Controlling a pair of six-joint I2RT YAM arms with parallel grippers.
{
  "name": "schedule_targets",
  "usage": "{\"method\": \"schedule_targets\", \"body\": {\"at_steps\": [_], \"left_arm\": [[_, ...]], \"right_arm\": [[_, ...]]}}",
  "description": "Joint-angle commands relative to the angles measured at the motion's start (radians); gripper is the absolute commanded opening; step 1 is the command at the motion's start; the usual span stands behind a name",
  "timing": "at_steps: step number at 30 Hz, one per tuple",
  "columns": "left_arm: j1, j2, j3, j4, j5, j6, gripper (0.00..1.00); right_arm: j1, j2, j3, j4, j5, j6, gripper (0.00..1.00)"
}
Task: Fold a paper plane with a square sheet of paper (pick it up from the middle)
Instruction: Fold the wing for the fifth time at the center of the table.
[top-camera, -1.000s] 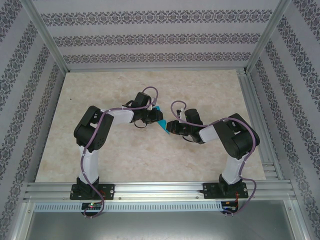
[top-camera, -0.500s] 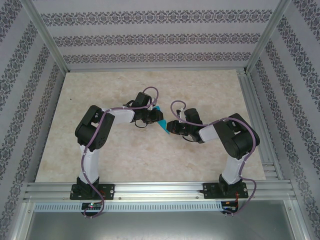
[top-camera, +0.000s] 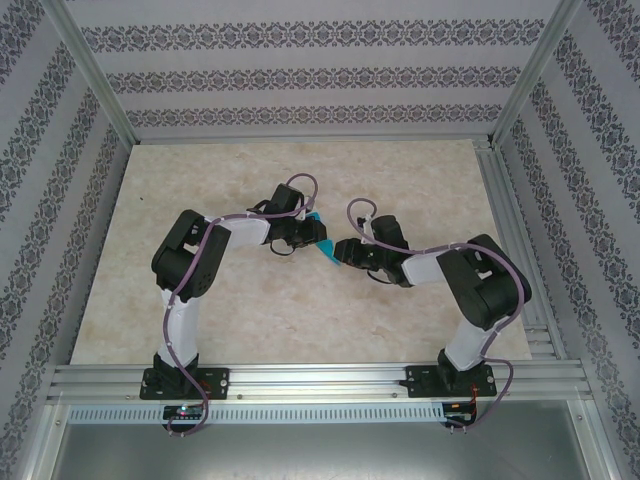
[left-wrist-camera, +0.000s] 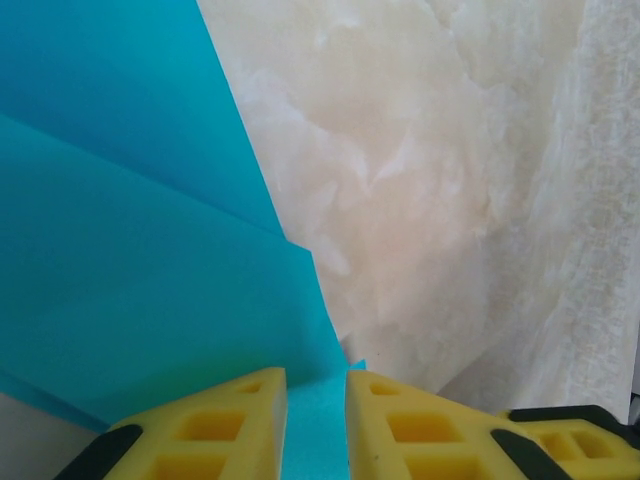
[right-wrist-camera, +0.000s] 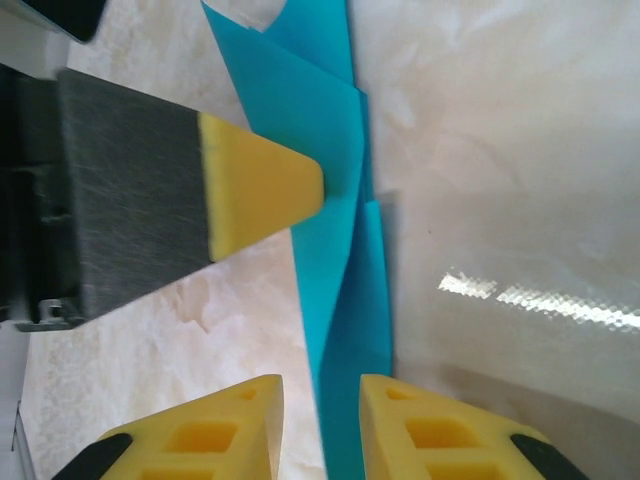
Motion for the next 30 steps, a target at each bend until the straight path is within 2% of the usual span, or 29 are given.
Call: {"method": "schedule_targets", "body": {"at_steps": [1,7,13,17,30], "left_arm": [[-0.011,0.024,0.022,-0.034,-0.011,0.020,0.24],[-0.011,0.026,0.025,-0.043,-0.015,0.021,0.24],[-0.011,0.026,0.025,-0.046,-0.016,0.019,0.24],[-0.011,0.028,0.025,-0.048,-0.017,0.019,0.23],[-0.011,0.026,0.022,-0.048,-0.019,0.017,0.23]], "right_arm": [[-0.003,-0.062,0.006,-0.039,0.035,0.014,0.28],[0.038,-0.103,0.043,-0.126,0.076,-0.012,0.29],[0.088,-0.042,0.136,-0.256,0.104,-0.037,0.24],[0.090,-0.005,0.156,-0.277,0.101,-0.029,0.20],[0.078,0.052,0.199,-0.386,0.099,-0.050,0.18]]}}
